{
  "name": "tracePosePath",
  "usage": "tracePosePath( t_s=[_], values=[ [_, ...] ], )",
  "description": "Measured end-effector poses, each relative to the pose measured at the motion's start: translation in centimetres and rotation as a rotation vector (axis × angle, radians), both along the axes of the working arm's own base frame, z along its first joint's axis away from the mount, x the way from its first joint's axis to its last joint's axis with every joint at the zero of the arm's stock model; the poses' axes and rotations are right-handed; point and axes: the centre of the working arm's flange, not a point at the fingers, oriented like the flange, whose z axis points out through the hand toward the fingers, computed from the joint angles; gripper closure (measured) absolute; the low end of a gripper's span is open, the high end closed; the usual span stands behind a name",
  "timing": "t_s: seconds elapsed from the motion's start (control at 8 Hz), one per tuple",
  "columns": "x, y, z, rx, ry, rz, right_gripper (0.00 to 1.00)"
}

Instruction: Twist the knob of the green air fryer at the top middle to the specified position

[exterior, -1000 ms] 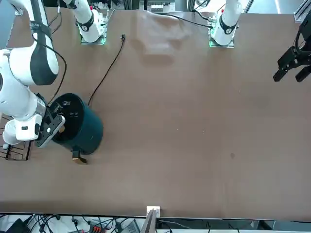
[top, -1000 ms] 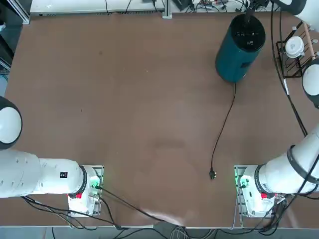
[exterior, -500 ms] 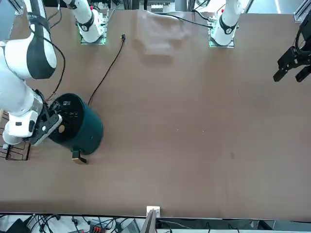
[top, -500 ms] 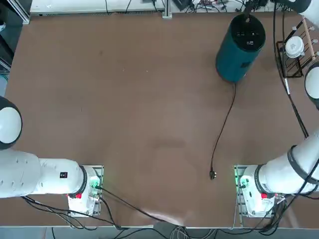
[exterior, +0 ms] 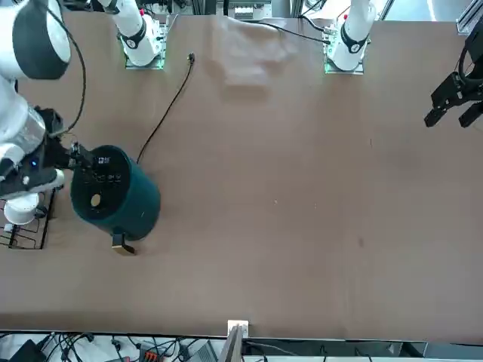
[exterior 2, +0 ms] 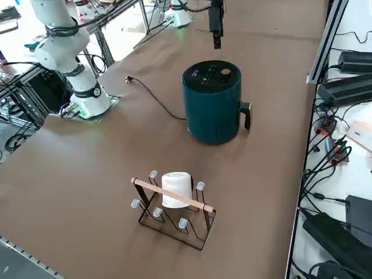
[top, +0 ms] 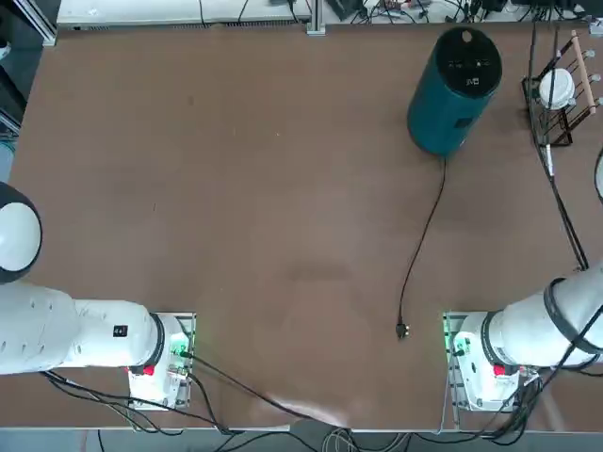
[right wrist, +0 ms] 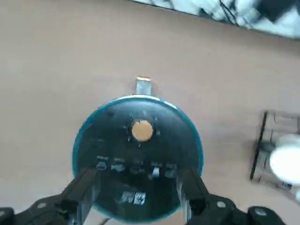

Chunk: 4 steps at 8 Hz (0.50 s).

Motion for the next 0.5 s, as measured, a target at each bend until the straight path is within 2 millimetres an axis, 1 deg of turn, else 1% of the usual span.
tracePosePath(
  t_s=[0.25, 0.5],
  values=[
    [-1.6, -1.0, 2.0, 0.006, 0.017, -0.122, 0.0],
    [-3.2, -3.5, 3.8, 0.048, 0.043, -0.195, 0.0]
  ],
)
